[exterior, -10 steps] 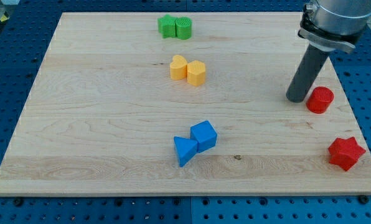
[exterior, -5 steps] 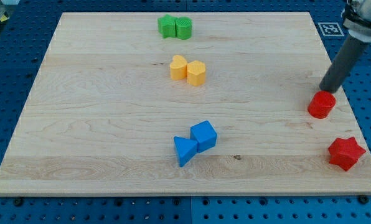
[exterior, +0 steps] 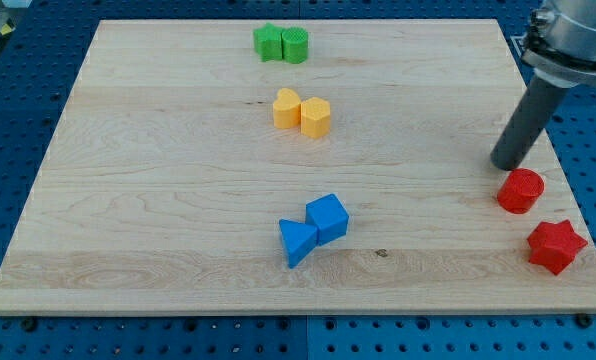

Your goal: Push red circle above red star

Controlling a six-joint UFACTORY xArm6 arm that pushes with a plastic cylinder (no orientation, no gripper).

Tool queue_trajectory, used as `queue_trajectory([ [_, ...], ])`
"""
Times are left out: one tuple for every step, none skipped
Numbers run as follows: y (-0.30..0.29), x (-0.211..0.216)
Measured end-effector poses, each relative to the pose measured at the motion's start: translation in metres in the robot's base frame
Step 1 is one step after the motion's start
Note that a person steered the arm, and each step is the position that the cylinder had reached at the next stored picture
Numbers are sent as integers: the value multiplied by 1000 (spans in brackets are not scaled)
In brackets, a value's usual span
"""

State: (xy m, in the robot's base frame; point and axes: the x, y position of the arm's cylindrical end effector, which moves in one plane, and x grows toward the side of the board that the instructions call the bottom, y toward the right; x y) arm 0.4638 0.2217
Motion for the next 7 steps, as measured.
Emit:
queue_trajectory([
  [-9,29],
  [-3,38],
  [-7,32],
  [-5,24],
  [9,31],
  [18,32],
  [37,22],
])
